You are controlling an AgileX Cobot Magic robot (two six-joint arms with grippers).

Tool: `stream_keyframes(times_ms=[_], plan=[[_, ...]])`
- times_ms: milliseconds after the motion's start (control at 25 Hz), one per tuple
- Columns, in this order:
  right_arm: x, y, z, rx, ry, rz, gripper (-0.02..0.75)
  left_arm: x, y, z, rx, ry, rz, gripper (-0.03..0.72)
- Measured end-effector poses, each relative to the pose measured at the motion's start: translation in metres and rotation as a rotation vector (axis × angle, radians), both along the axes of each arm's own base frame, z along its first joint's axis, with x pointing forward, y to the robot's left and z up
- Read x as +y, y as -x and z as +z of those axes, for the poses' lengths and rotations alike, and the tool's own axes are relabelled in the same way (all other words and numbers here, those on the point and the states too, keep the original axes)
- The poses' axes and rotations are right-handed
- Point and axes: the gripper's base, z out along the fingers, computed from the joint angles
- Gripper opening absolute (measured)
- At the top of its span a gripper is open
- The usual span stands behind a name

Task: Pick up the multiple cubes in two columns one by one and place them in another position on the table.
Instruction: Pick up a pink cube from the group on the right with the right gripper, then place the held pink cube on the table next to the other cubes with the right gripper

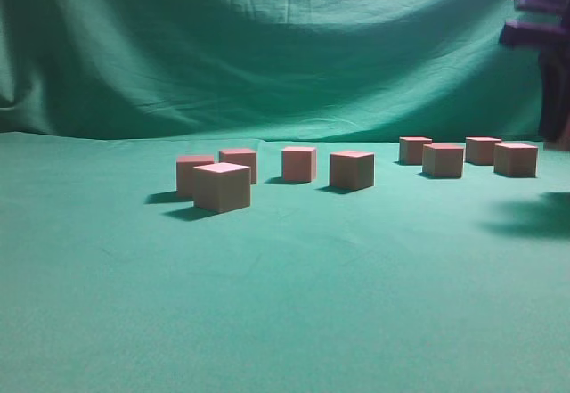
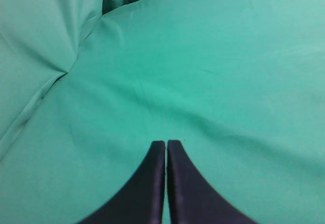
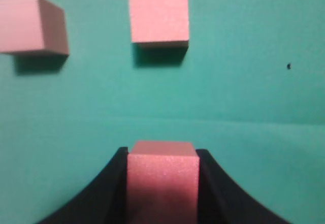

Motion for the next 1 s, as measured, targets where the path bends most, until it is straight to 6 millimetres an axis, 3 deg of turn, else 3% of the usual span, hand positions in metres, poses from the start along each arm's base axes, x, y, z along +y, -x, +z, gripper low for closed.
stream_keyframes(times_ms=[120,280,480,640,760,1000], plan=[[0.017,0.015,0.024,0.007,-0.020,0.086,0.263,0.000,0.000,0.000,0.000,0.000,0.000,0.000],[0.070,0.039,0.044,-0.011,-0.024,0.300,0.263,0.000,0.000,0.000,0.000,0.000,0.000,0.000],[0.147,0.078,0.045,-0.031,0.007,0.701,0.263,0.000,0.000,0.000,0.000,0.000,0.000,0.000],[0.194,0.103,0.036,-0.098,0.039,0.998,0.263,0.000,0.000,0.000,0.000,0.000,0.000,0.000],[0.210,0.104,0.027,-0.160,0.044,1.046,0.263,0.000,0.000,0.000,0.000,0.000,0.000,0.000],[0.221,0.087,0.007,-0.160,0.091,1.069,0.263,0.000,0.000,0.000,0.000,0.000,0.000,0.000]])
